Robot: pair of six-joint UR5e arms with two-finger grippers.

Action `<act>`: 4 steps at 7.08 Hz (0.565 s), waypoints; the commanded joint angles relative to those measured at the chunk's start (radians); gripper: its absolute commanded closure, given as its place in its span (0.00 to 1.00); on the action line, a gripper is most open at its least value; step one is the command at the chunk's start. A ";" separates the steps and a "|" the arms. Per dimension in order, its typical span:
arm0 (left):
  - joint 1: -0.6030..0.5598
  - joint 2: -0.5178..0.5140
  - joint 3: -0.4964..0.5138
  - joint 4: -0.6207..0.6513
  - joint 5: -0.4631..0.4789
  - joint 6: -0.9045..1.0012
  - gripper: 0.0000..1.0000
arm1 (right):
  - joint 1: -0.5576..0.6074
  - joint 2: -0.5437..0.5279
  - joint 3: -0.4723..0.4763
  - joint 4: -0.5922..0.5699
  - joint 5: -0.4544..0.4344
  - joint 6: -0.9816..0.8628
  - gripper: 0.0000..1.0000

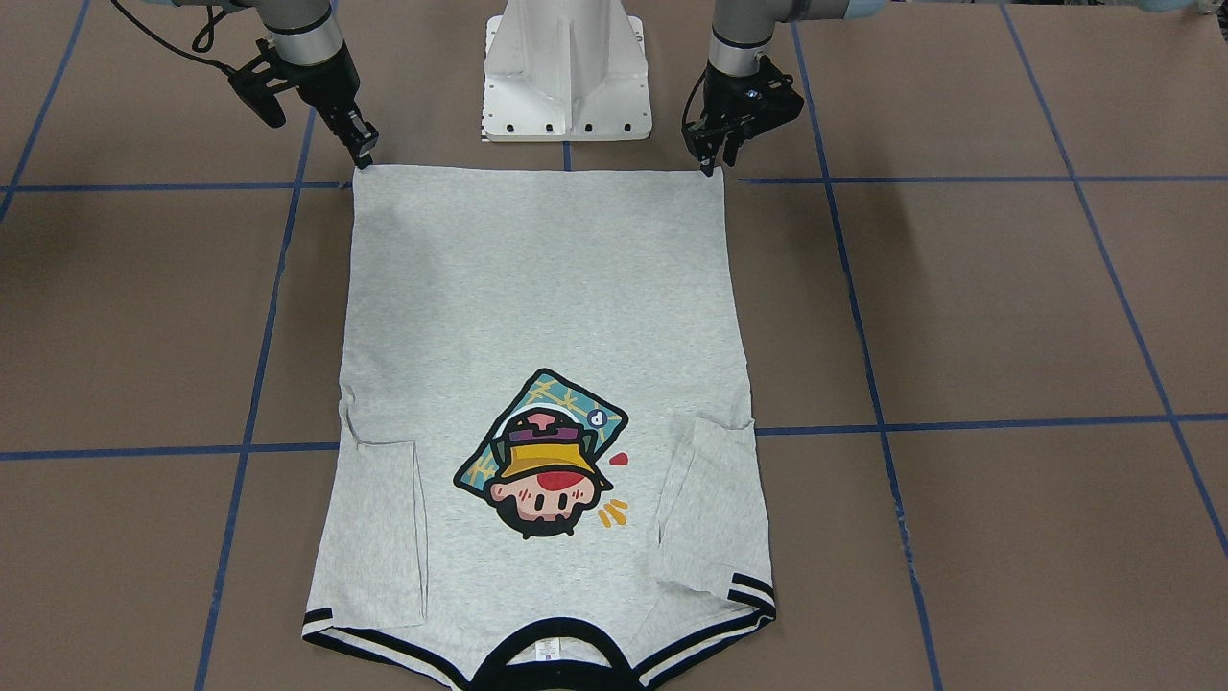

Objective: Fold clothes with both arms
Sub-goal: 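Pinch both hem corners with the left and right grippers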

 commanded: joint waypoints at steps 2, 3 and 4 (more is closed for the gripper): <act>-0.001 -0.003 0.002 0.000 0.000 0.001 1.00 | 0.001 0.001 0.001 0.001 0.000 -0.003 1.00; -0.003 -0.002 -0.006 0.000 0.000 0.001 1.00 | 0.001 0.003 0.002 0.001 0.000 -0.005 1.00; -0.003 -0.006 -0.036 -0.002 -0.003 0.004 1.00 | 0.001 0.004 0.002 0.001 0.000 -0.005 1.00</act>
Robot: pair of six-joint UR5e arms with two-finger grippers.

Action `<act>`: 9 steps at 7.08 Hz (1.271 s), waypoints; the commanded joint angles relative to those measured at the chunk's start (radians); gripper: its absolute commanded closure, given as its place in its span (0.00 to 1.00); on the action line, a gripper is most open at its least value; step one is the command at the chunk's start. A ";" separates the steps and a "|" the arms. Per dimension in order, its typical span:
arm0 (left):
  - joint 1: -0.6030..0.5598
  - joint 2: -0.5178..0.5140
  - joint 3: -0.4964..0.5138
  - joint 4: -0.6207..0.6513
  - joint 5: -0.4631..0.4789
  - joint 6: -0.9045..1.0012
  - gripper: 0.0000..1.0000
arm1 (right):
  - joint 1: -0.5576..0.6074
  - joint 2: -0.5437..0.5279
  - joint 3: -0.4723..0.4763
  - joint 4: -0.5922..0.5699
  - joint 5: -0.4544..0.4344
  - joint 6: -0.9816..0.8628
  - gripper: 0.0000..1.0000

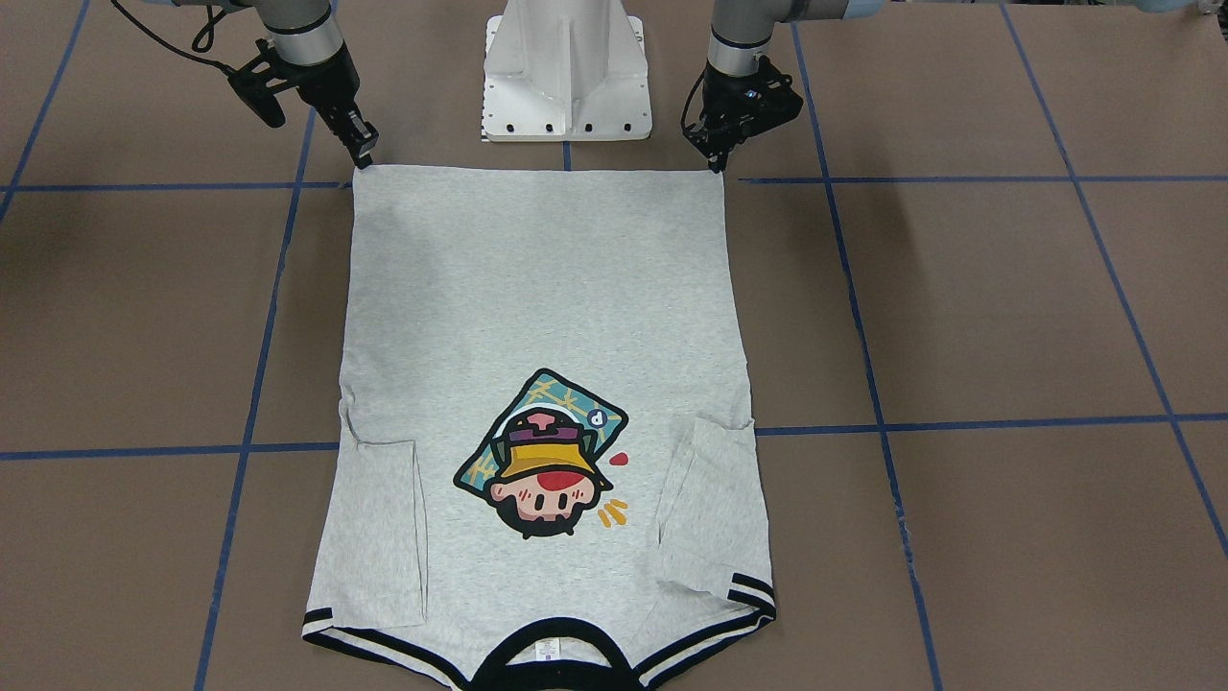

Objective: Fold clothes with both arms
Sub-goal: 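Pinch both hem corners with the left and right grippers, then lift the hem with both grippers and fold it up toward the collar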

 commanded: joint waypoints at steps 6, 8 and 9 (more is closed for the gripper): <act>0.068 0.077 -0.314 0.061 -0.015 -0.071 1.00 | -0.116 -0.023 0.163 -0.098 -0.003 0.001 1.00; 0.059 0.075 -0.348 0.072 -0.016 -0.087 1.00 | -0.103 -0.018 0.238 -0.167 -0.009 0.008 1.00; 0.015 0.069 -0.372 0.074 -0.016 -0.068 1.00 | -0.009 -0.012 0.243 -0.179 -0.006 -0.001 1.00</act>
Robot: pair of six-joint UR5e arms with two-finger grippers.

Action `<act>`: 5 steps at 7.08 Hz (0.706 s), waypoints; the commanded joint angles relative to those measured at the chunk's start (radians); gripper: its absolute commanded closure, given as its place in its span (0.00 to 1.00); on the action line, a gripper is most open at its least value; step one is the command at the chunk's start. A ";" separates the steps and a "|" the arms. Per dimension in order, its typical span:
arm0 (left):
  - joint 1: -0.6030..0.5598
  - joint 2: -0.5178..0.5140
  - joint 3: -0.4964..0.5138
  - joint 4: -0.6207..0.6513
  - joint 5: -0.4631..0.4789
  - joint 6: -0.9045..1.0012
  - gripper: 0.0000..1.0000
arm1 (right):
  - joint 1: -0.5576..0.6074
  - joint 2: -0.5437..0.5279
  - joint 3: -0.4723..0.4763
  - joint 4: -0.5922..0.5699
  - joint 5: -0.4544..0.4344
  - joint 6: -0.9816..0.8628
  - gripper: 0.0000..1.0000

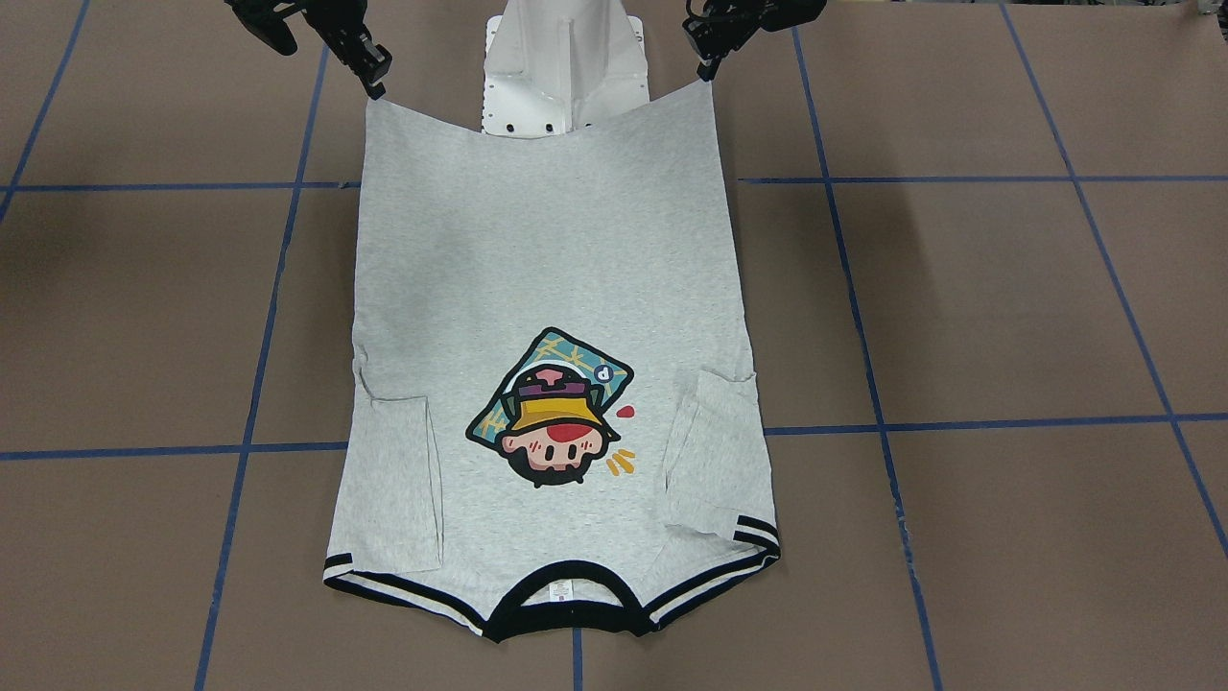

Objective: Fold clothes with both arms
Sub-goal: 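Lift the hem with both grippers and fold it up toward the collar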

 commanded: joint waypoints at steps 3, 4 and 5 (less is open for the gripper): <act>-0.270 -0.143 0.054 0.002 -0.042 0.287 1.00 | 0.308 0.091 -0.079 -0.035 0.005 -0.277 1.00; -0.385 -0.215 0.141 0.004 -0.069 0.441 1.00 | 0.380 0.185 -0.175 -0.078 0.008 -0.350 1.00; -0.488 -0.284 0.293 -0.018 -0.091 0.479 1.00 | 0.457 0.290 -0.280 -0.104 0.011 -0.445 1.00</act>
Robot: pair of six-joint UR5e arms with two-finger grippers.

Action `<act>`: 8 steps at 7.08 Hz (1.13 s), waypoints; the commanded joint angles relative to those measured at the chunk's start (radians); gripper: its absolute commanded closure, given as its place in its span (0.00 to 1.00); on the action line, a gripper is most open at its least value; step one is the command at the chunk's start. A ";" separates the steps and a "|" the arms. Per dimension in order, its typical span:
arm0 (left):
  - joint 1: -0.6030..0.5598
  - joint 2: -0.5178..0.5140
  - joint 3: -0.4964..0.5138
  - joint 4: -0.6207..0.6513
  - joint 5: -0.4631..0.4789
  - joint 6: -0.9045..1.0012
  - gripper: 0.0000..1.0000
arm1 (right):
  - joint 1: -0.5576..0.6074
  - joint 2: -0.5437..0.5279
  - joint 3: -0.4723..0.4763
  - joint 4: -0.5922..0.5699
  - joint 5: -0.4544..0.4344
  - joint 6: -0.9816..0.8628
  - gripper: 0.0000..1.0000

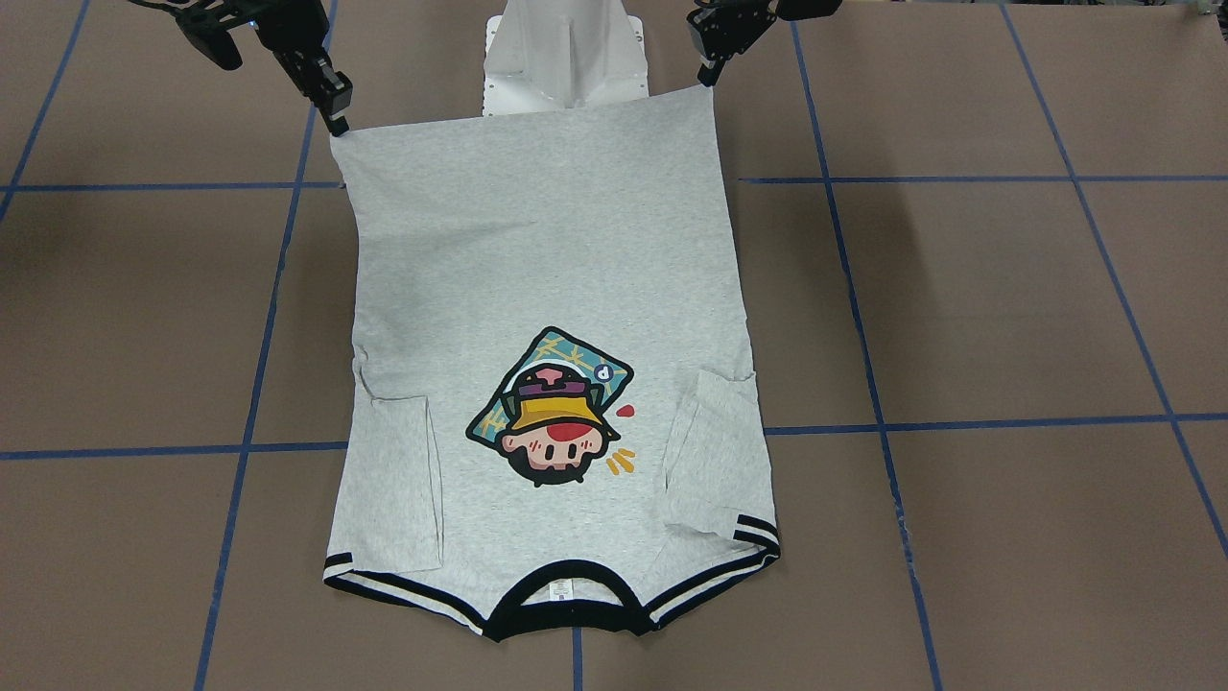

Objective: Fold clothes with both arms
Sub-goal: 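Lift the hem with both grippers and fold it up toward the collar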

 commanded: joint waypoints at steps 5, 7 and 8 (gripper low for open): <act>-0.320 -0.172 0.631 -0.410 -0.023 0.251 1.00 | 0.332 0.483 -0.628 -0.042 0.019 -0.385 1.00; -0.349 -0.250 0.743 -0.436 -0.017 0.259 1.00 | 0.358 0.589 -0.812 0.038 0.020 -0.399 1.00; -0.359 -0.266 0.777 -0.474 -0.017 0.259 1.00 | 0.367 0.611 -0.866 0.070 0.020 -0.402 1.00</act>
